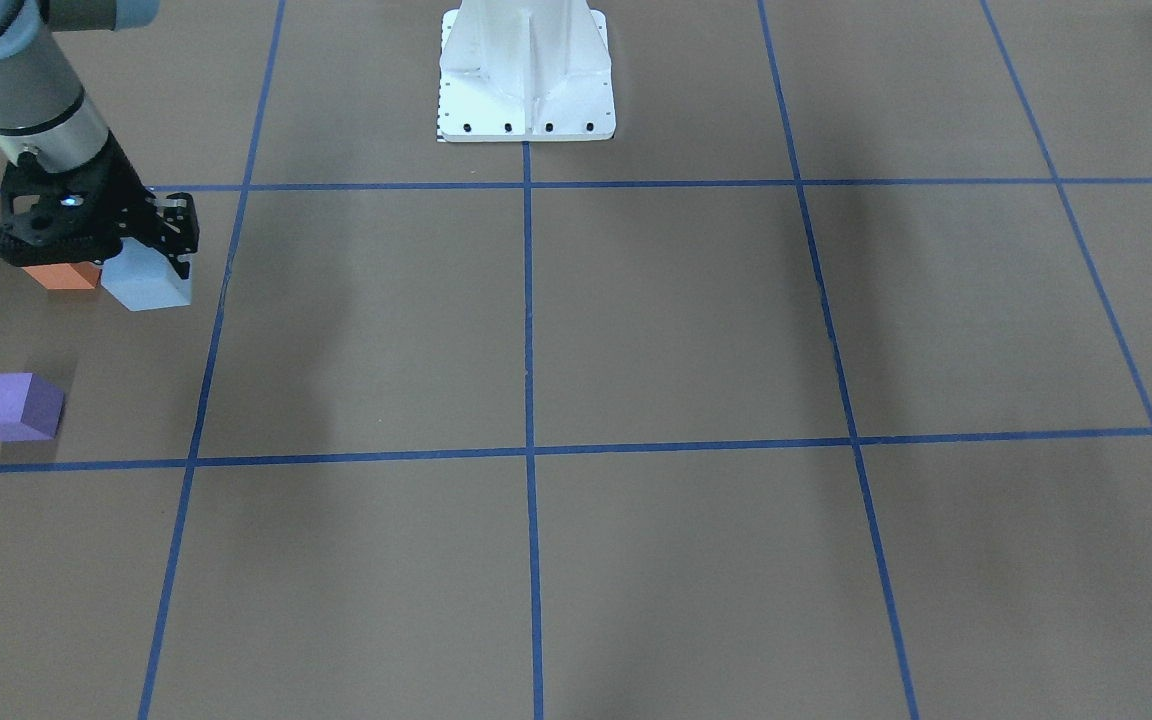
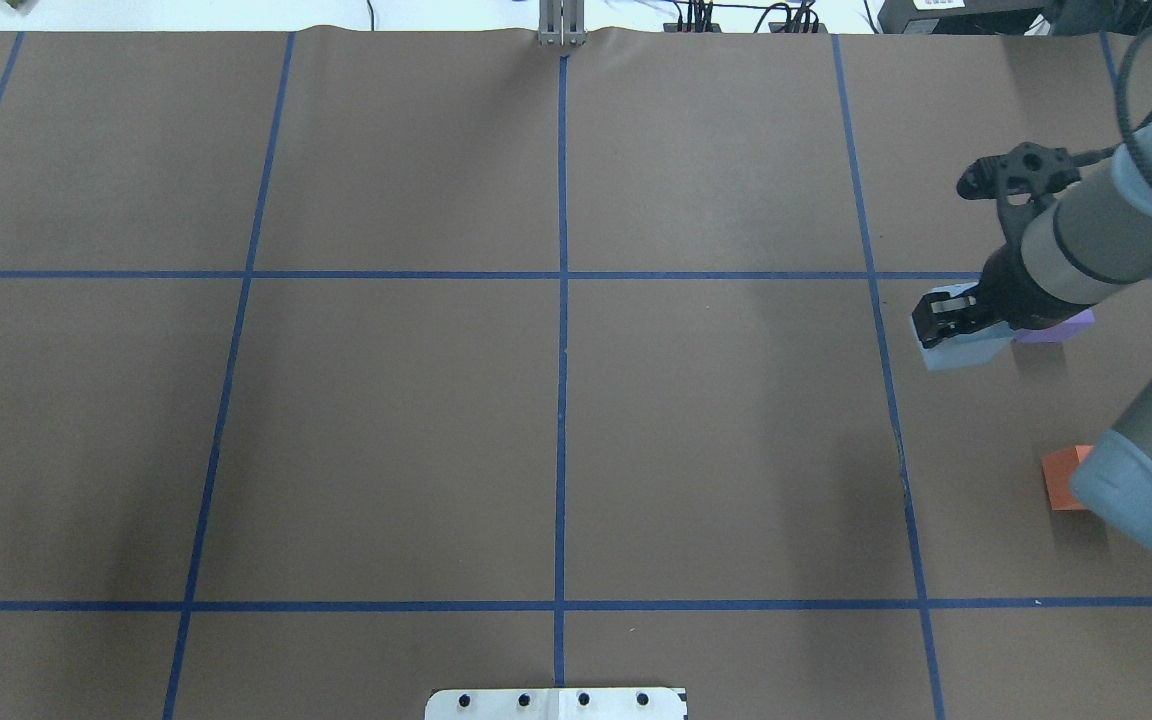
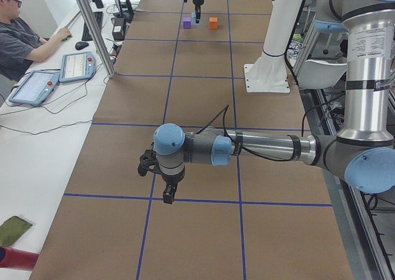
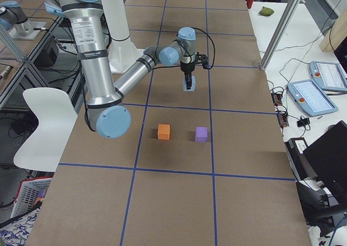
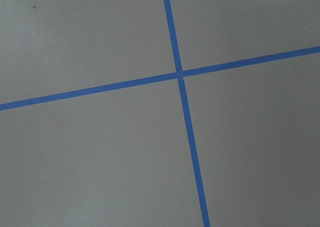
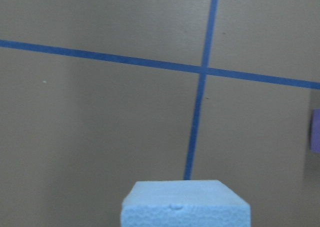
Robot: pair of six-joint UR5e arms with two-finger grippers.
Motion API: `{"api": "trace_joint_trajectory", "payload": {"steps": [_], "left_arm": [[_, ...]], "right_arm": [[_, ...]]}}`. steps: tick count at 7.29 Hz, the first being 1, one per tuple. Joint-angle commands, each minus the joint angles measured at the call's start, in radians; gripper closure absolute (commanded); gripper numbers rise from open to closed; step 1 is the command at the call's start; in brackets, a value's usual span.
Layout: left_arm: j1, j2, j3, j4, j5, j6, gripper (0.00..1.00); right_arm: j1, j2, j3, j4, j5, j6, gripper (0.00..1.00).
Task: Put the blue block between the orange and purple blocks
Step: 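Carry the light blue cube with the right gripper toward the purple cube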
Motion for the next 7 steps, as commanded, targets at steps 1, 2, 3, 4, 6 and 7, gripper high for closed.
{"api": "trace_joint_trajectory", "payload": {"steps": [1,2,3,4,6,7], "left_arm": [[0.0,0.0,-0.003,0.0,0.0,0.0,0.0],[0.0,0.0,-0.003,0.0,0.0,0.0,0.0],[0.0,0.008,-0.008,0.0,0.0,0.0,0.0],[0.0,0.014,-0.017,0.0,0.0,0.0,0.0],[0.001,0.019,-0.023,0.0,0.0,0.0,0.0],[0.001,0.019,-0.023,0.0,0.0,0.0,0.0]], "right_arm": [[0.087,-0.224,-0.063,0.307,0.06,-0.003,0.92],[0.108,-0.261,-0.12,0.411,0.06,0.005,0.91],[0.109,-0.268,-0.188,0.496,0.058,0.022,0.87],[0.107,-0.266,-0.25,0.57,0.057,0.095,0.87],[0.106,-0.265,-0.346,0.709,0.051,0.169,0.87],[0.104,-0.265,-0.372,0.712,0.042,0.169,0.87]]}}
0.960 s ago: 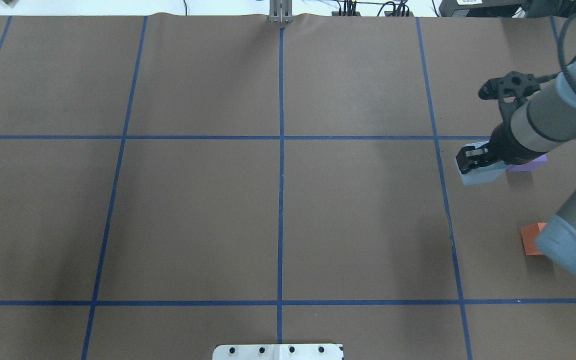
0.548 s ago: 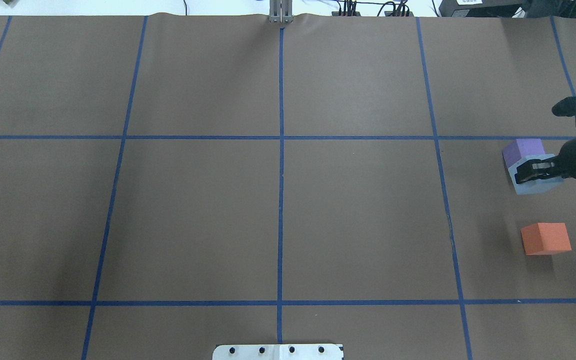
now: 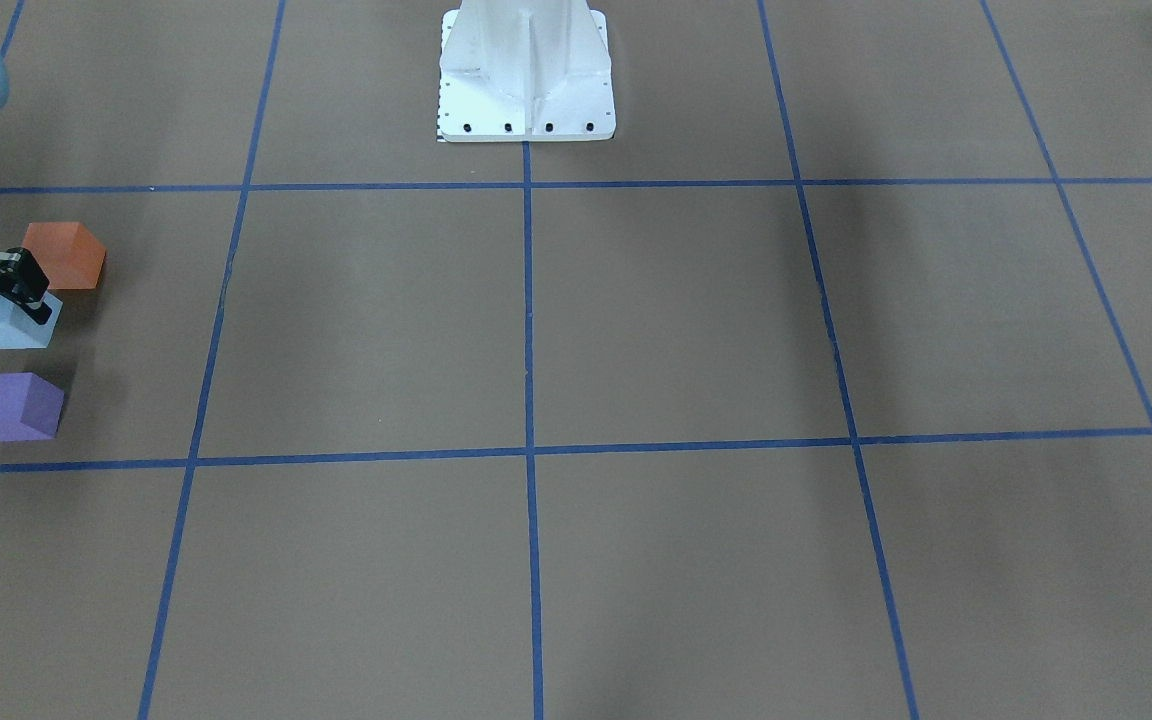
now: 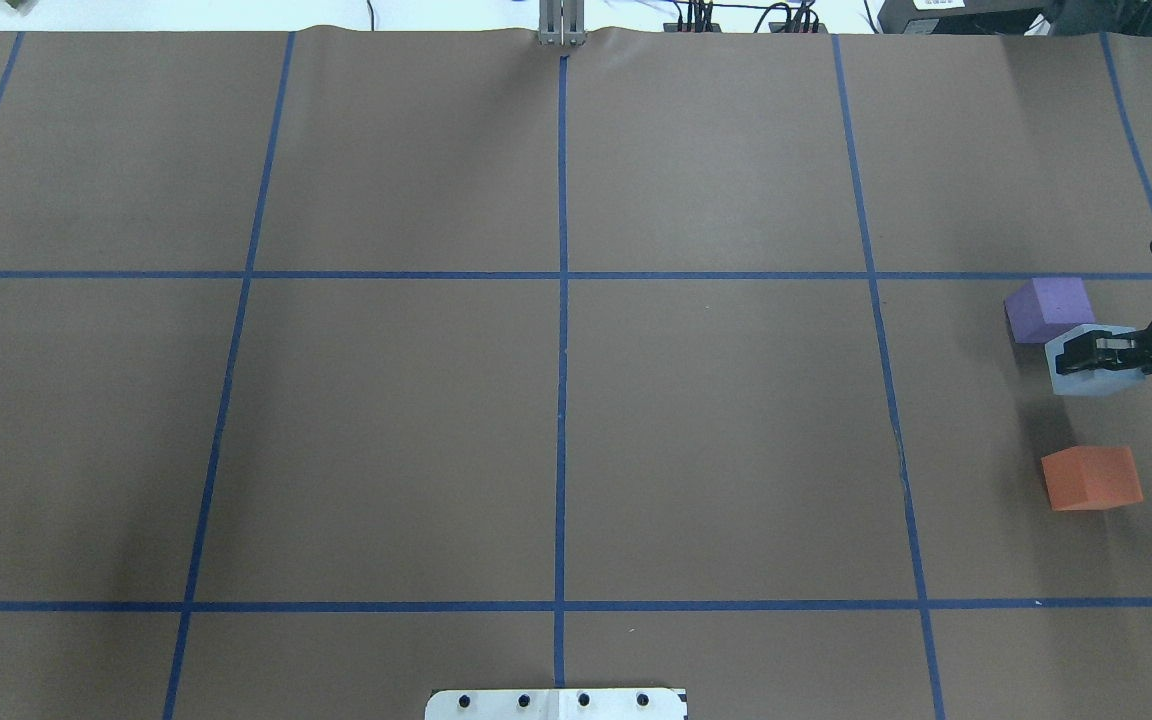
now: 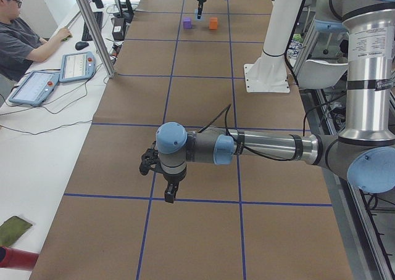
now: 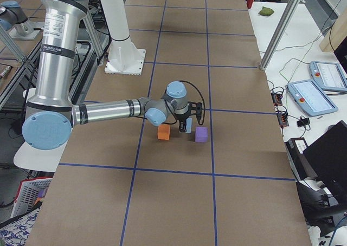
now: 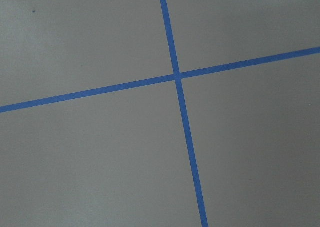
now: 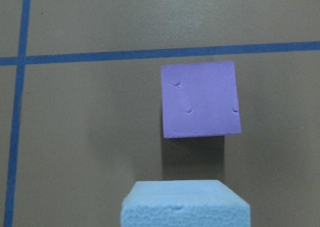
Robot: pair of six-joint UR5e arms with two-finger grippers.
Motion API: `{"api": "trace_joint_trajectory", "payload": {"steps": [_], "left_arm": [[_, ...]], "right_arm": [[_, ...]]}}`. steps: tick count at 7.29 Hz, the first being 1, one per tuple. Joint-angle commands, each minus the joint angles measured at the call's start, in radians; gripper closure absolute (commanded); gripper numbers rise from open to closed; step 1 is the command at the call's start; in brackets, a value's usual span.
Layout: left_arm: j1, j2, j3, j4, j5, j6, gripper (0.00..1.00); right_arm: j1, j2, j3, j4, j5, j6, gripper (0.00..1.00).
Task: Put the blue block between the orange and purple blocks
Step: 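Lower the cube into the gap between purple and orange cubes, open gripper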
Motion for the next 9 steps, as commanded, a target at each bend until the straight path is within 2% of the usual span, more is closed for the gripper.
{"api": "trace_joint_trajectory", "payload": {"steps": [1,2,4,5,6,7,8,9], "left_arm": [[0.0,0.001,-0.003,0.0,0.0,0.0,0.0],[0.0,0.001,-0.003,0.0,0.0,0.0,0.0],[0.0,0.001,-0.003,0.0,-0.002,0.0,0.0],[0.0,0.001,-0.003,0.002,-0.002,0.0,0.0],[0.0,0.001,-0.003,0.0,-0.002,-0.002,0.0],[0.0,0.003,-0.001,0.002,0.0,0.0,0.0],[0.0,0.003,-0.001,0.002,-0.002,0.0,0.0],[0.0,0.003,-0.001,0.002,-0.002,-0.002,0.0]], "right_arm": [[-0.007,-0.001,-0.05,0.036,-0.015,0.014,0.87],[-0.026,-0.001,-0.05,0.038,-0.022,0.025,0.85],[-0.095,-0.001,-0.051,0.043,-0.102,0.059,0.81],[-0.102,-0.001,-0.051,0.043,-0.105,0.057,0.66],[-0.112,-0.001,-0.051,0.043,-0.107,0.044,0.39],[-0.118,0.002,-0.051,0.049,-0.107,0.042,0.07],[-0.118,-0.003,-0.051,0.071,-0.105,0.039,0.01],[-0.116,-0.003,-0.048,0.076,-0.099,0.033,0.01]]}}
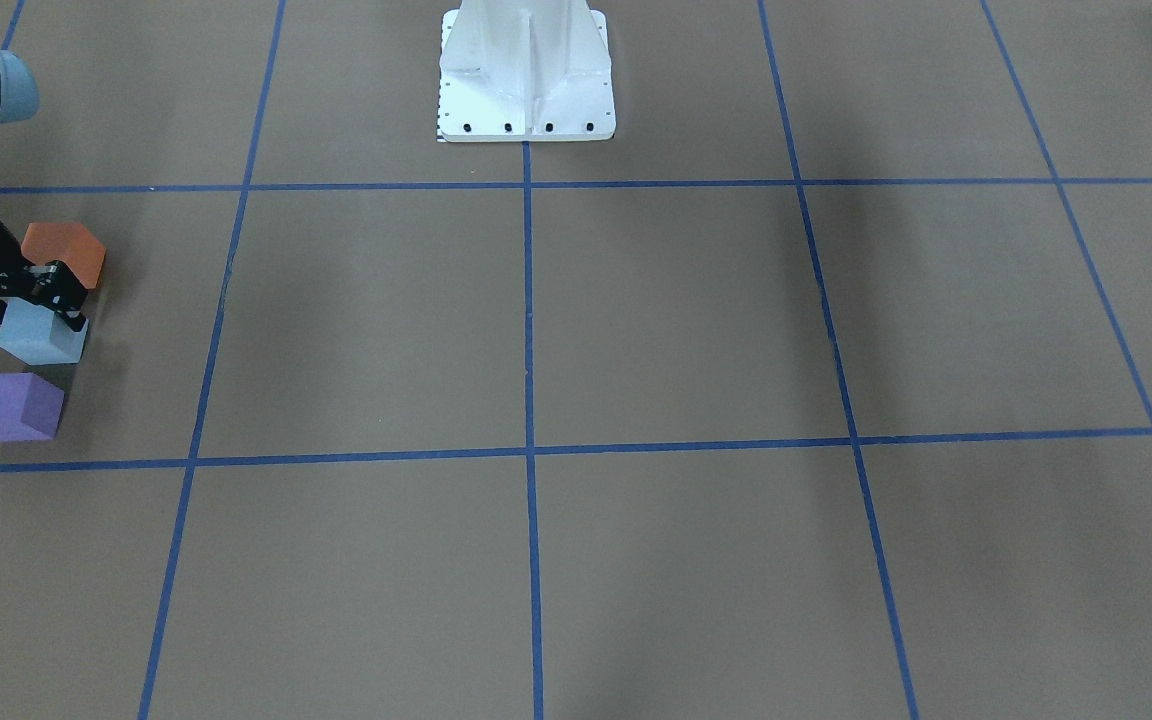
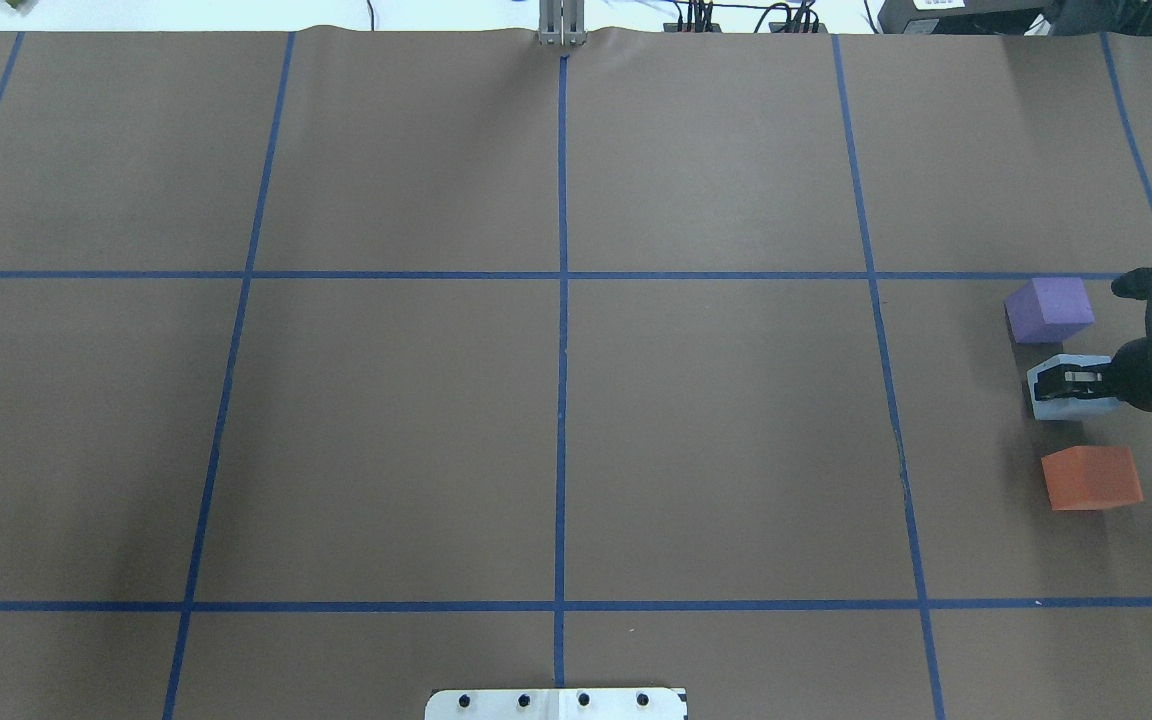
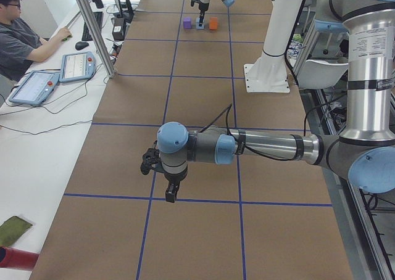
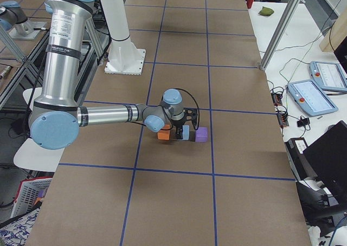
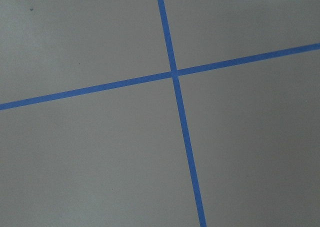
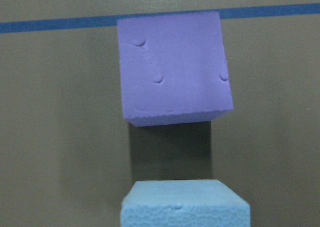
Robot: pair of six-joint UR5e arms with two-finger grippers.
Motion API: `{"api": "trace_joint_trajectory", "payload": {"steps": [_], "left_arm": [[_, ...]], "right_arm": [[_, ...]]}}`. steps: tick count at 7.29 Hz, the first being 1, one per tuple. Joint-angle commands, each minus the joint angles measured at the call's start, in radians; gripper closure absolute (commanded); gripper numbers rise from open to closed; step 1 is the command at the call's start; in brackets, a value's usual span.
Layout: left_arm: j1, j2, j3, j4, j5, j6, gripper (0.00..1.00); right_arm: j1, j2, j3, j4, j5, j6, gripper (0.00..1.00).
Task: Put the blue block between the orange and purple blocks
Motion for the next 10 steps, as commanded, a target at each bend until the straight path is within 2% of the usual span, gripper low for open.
{"api": "trace_joint_trajectory", "payload": {"steps": [1,2,3,4,7,8,9,10], "left_arm": [[0.0,-0.001,0.0,0.0,0.0,0.0,0.0],[0.002,0.0,0.0,0.0,0.0,0.0,0.0],[0.0,0.0,0.0,0.0,0.0,-0.001,0.0],[0.0,0.0,0.0,0.0,0.0,0.0,0.0],[0.002,0.0,-0.001,0.0,0.0,0.0,0.0],[0.0,0.0,-0.001,0.0,-0.017,0.0,0.0],[0.0,0.0,-0.001,-0.001,-0.019,0.0,0.0],[0.0,0.0,0.0,-0.001,-0.017,0.002,0.0]], "right_arm": [[0.004,-0.003,0.021,0.012,0.016,-0.025,0.01],[0.05,-0.004,0.048,-0.005,0.083,-0.048,0.01],[0.126,-0.012,0.052,-0.034,0.184,-0.127,0.01],[0.204,-0.02,0.059,-0.082,0.244,-0.236,0.01],[0.495,-0.018,0.071,-0.386,0.342,-0.767,0.01],[0.577,-0.014,0.114,-0.546,0.362,-0.928,0.01],[0.622,-0.001,0.168,-0.719,0.356,-1.029,0.01],[0.641,-0.006,0.151,-0.744,0.323,-1.087,0.01]]}}
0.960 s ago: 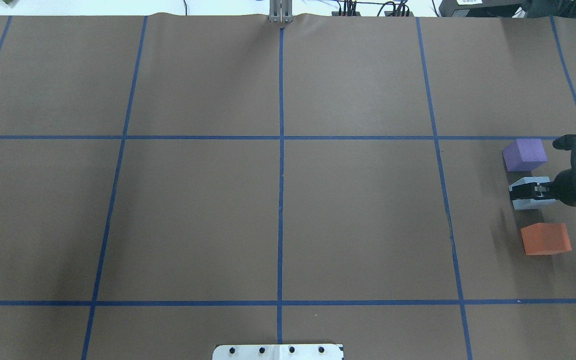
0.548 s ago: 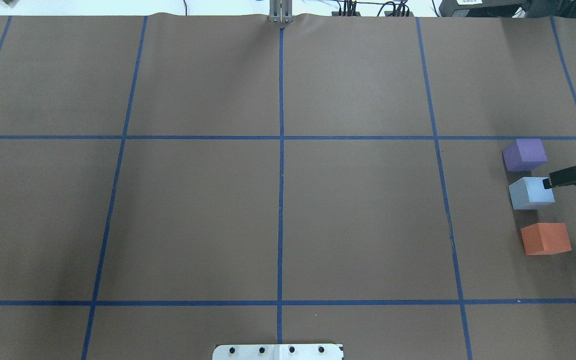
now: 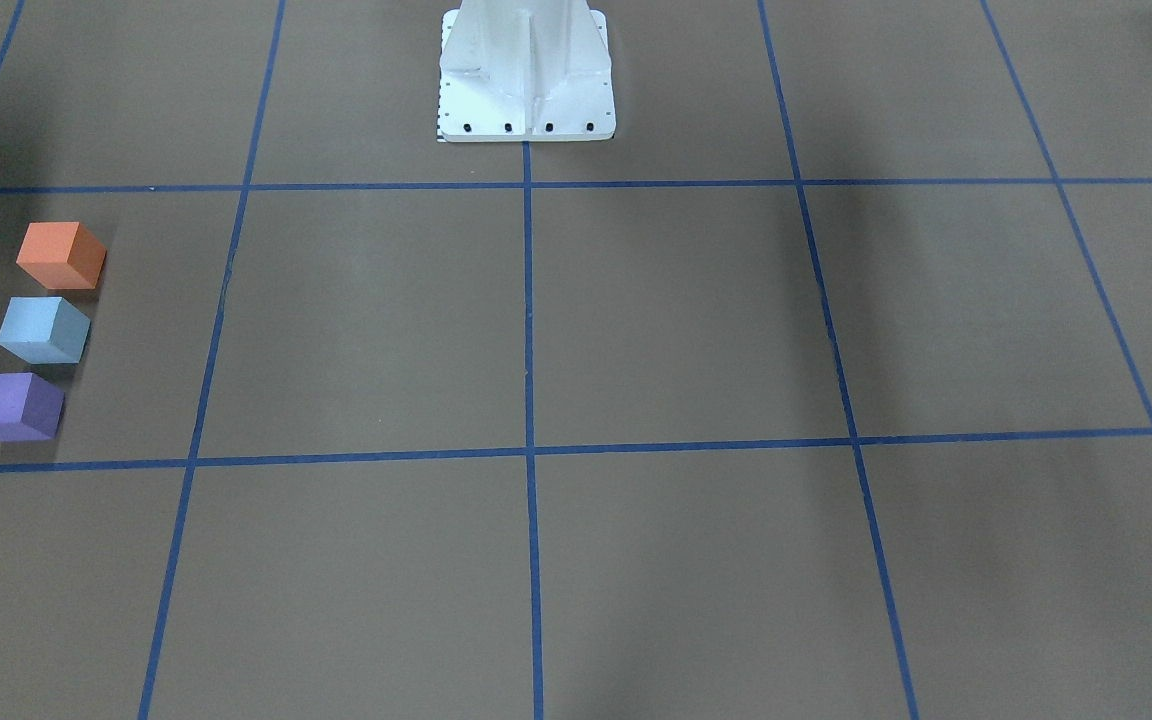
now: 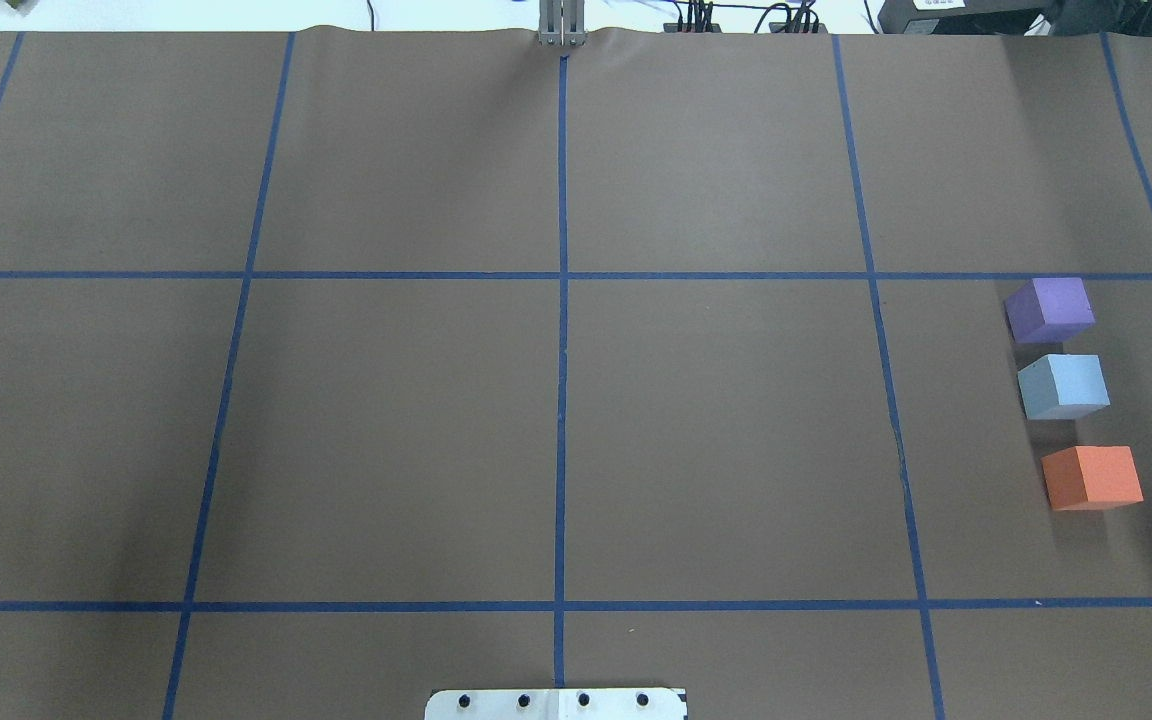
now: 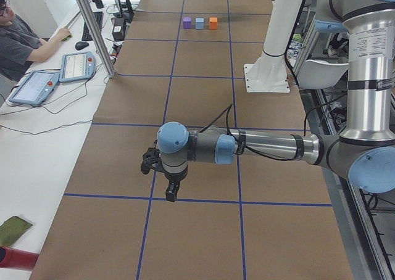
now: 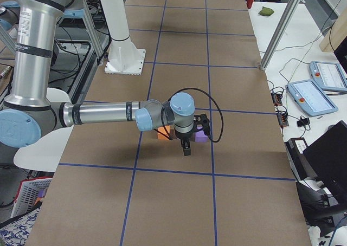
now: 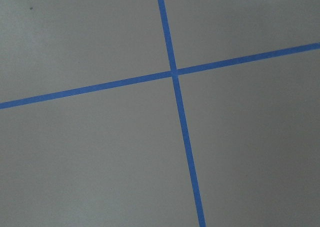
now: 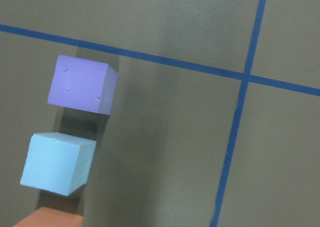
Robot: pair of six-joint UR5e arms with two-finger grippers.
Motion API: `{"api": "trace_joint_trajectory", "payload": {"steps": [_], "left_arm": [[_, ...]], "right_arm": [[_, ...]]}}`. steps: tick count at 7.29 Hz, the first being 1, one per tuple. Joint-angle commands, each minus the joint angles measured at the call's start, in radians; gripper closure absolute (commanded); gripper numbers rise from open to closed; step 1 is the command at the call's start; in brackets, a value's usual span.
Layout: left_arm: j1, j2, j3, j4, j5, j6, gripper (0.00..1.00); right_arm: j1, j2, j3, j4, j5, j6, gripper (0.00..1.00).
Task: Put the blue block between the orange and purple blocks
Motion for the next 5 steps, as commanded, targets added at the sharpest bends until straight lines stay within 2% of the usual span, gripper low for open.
{"api": "trace_joint_trajectory", "payload": {"steps": [1,5], "left_arm": [[0.0,0.0,0.001,-0.001,-0.001,0.001,0.0],[0.0,0.002,0.004,-0.001,-0.003,0.006,0.0]], "right_arm": [[0.05,-0.003,0.013,-0.106,-0.027,-0.113,0.01],[0.083,-0.005,0.012,-0.105,-0.019,-0.102,0.01]]}}
